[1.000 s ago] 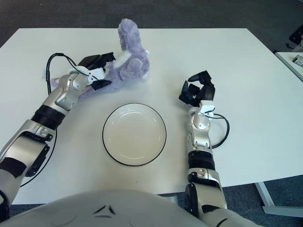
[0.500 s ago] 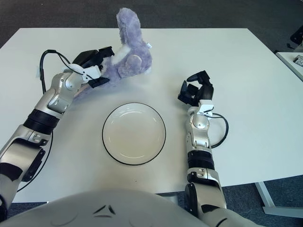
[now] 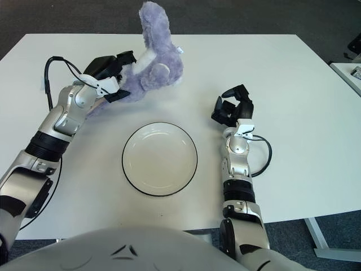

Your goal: Put the doll into the plate.

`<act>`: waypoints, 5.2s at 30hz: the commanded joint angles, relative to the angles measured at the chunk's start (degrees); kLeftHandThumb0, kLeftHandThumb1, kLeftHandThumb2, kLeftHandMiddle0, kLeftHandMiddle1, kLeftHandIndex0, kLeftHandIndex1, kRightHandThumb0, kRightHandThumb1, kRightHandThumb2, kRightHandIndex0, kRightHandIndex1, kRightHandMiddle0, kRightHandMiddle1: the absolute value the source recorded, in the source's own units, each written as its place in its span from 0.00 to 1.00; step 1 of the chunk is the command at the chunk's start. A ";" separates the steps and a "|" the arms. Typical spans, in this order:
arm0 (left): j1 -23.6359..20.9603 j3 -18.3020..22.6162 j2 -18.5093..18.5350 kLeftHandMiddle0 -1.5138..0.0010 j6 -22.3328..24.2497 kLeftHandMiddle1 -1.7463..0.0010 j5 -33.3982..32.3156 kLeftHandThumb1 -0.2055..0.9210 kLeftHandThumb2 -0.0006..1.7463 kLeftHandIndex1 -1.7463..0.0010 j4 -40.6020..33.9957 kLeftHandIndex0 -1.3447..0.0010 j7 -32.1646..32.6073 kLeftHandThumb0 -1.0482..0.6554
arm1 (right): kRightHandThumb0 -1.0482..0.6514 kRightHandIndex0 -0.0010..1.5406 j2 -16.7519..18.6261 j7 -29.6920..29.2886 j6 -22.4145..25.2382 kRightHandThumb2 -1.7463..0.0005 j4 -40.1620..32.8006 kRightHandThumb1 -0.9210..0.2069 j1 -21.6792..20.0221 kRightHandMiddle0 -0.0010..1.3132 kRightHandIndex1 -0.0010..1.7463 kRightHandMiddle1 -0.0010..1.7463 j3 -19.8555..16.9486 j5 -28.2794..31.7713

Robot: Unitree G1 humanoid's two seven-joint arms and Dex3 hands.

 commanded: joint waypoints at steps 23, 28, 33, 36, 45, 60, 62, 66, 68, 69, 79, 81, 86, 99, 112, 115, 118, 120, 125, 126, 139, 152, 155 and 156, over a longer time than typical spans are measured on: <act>7.09 3.02 2.39 0.47 -3.65 0.00 -0.33 0.25 0.92 0.00 -14.91 0.23 -2.50 0.95 | 0.34 0.83 1.93 1.76 0.06 0.26 4.50 0.51 6.53 0.46 1.00 1.00 -0.27 0.94; 9.49 3.54 3.12 0.46 -5.52 0.00 -1.13 0.24 0.93 0.00 -18.30 0.23 -3.49 0.96 | 0.33 0.84 1.73 2.08 -0.05 0.26 4.92 0.52 6.35 0.46 1.00 1.00 -0.31 0.89; 11.17 3.78 3.83 0.45 -6.92 0.00 -0.76 0.23 0.93 0.00 -20.45 0.23 -3.89 0.96 | 0.33 0.84 1.79 2.26 -0.37 0.25 5.26 0.53 6.18 0.46 1.00 1.00 -0.47 1.03; 12.54 3.82 4.38 0.45 -7.92 0.00 -0.46 0.23 0.93 0.00 -21.97 0.24 -4.38 0.96 | 0.33 0.84 1.77 2.29 -0.60 0.26 5.51 0.52 6.08 0.46 1.00 1.00 -0.52 1.03; 17.58 4.88 4.61 0.48 -8.38 0.00 -3.24 0.28 0.90 0.00 -27.98 0.31 -7.36 0.94 | 0.33 0.84 1.77 2.00 -0.54 0.26 5.99 0.52 5.80 0.46 1.00 1.00 -0.61 0.80; 21.85 5.93 5.94 0.51 -12.00 0.00 -6.25 0.31 0.87 0.00 -31.13 0.33 -10.14 0.93 | 0.33 0.84 1.41 2.26 -0.39 0.25 6.72 0.53 5.34 0.46 1.00 1.00 -0.75 1.02; 22.37 6.12 6.10 0.51 -12.44 0.00 -6.95 0.31 0.87 0.00 -31.45 0.32 -10.61 0.93 | 0.33 0.84 1.46 2.28 -0.40 0.25 6.70 0.53 5.34 0.46 1.00 1.00 -0.78 1.09; 23.03 6.38 6.18 0.51 -13.32 0.00 -7.51 0.31 0.87 0.00 -31.72 0.32 -10.85 0.93 | 0.33 0.84 1.45 2.30 -0.52 0.25 6.70 0.53 5.37 0.46 1.00 1.00 -0.75 1.02; 23.49 6.44 6.24 0.51 -14.09 0.00 -7.72 0.31 0.87 0.00 -31.84 0.32 -10.74 0.93 | 0.33 0.84 1.39 2.31 -0.60 0.25 6.79 0.53 5.35 0.46 1.00 1.00 -0.72 0.92; 23.68 6.47 6.30 0.51 -14.49 0.00 -7.87 0.31 0.87 0.00 -31.89 0.32 -10.75 0.93 | 0.33 0.84 1.35 2.29 -0.65 0.25 6.84 0.53 5.34 0.46 1.00 1.00 -0.70 0.84; 24.31 6.79 7.44 0.46 -15.65 0.00 -9.39 0.19 0.92 0.08 -32.70 0.36 -13.06 0.74 | 0.33 0.85 1.19 2.11 -0.78 0.25 7.17 0.53 5.13 0.47 1.00 1.00 -0.63 0.56; 24.26 6.92 7.55 0.45 -16.07 0.00 -9.52 0.15 0.94 0.12 -32.63 0.37 -13.16 0.67 | 0.33 0.85 1.17 2.10 -0.80 0.25 7.23 0.54 5.09 0.47 1.00 1.00 -0.60 0.52; 23.97 7.10 7.71 0.44 -16.51 0.00 -9.85 0.13 0.96 0.09 -32.37 0.41 -13.60 0.62 | 0.33 0.85 1.12 2.21 -0.93 0.24 7.41 0.54 4.98 0.47 1.00 1.00 -0.55 0.53; 23.27 7.74 7.24 0.48 -18.89 0.00 -10.54 0.20 0.89 0.17 -31.18 0.40 -13.15 0.61 | 0.33 0.85 1.24 1.90 0.00 0.24 7.04 0.54 4.83 0.47 1.00 1.00 -0.54 0.52; 23.14 8.52 7.35 0.57 -18.39 0.00 -12.18 0.37 0.73 0.29 -31.86 0.42 -14.38 0.61 | 0.33 0.86 1.29 1.62 -0.18 0.24 7.19 0.54 4.57 0.48 1.00 1.00 -0.49 0.45; 23.33 8.91 7.34 0.65 -18.03 0.00 -12.52 0.45 0.73 0.10 -32.37 0.57 -14.69 0.61 | 0.33 0.86 1.30 1.75 -0.17 0.24 7.24 0.54 4.50 0.48 1.00 1.00 -0.54 0.61; 23.44 9.18 7.76 0.70 -17.20 0.00 -12.75 0.52 0.70 0.04 -33.18 0.65 -15.83 0.61 | 0.33 0.86 1.30 1.77 -0.04 0.24 7.25 0.54 4.46 0.48 1.00 1.00 -0.60 0.70; 23.43 9.25 8.02 0.72 -16.83 0.00 -12.69 0.57 0.67 0.02 -33.54 0.69 -16.45 0.61 | 0.33 0.86 1.31 1.74 0.06 0.24 7.26 0.54 4.44 0.48 1.00 1.00 -0.65 0.75; 23.41 9.53 8.26 0.73 -16.03 0.00 -12.82 0.63 0.62 0.10 -34.24 0.82 -17.48 0.73 | 0.33 0.86 1.33 1.64 0.16 0.24 7.30 0.54 4.39 0.48 1.00 1.00 -0.76 0.78; 23.39 9.58 8.36 0.71 -15.79 0.00 -12.90 0.62 0.62 0.14 -34.42 0.85 -17.76 0.78 | 0.33 0.86 1.33 1.61 0.25 0.24 7.22 0.54 4.40 0.48 1.00 1.00 -0.75 0.75; 23.25 10.13 10.13 0.86 -16.05 0.35 -14.72 0.55 0.52 0.38 -34.69 1.00 -20.19 0.30 | 0.33 0.85 1.28 1.68 0.89 0.25 6.99 0.53 4.32 0.47 1.00 1.00 -0.77 0.90; 23.20 11.06 11.05 0.84 -17.34 0.59 -19.31 0.65 0.46 0.40 -34.37 1.00 -21.92 0.26 | 0.33 0.85 1.43 1.62 1.67 0.24 6.27 0.54 4.60 0.47 1.00 1.00 -0.71 0.92; 23.12 11.02 11.21 0.84 -17.27 0.61 -20.10 0.64 0.46 0.40 -34.40 1.00 -22.37 0.27 | 0.33 0.85 1.54 1.64 1.93 0.24 6.19 0.54 4.55 0.47 1.00 1.00 -0.82 1.15; 23.10 11.02 11.24 0.84 -17.23 0.62 -20.27 0.63 0.47 0.40 -34.41 1.00 -22.46 0.28 | 0.33 0.85 1.56 1.62 1.97 0.24 6.17 0.54 4.54 0.47 1.00 1.00 -0.84 1.18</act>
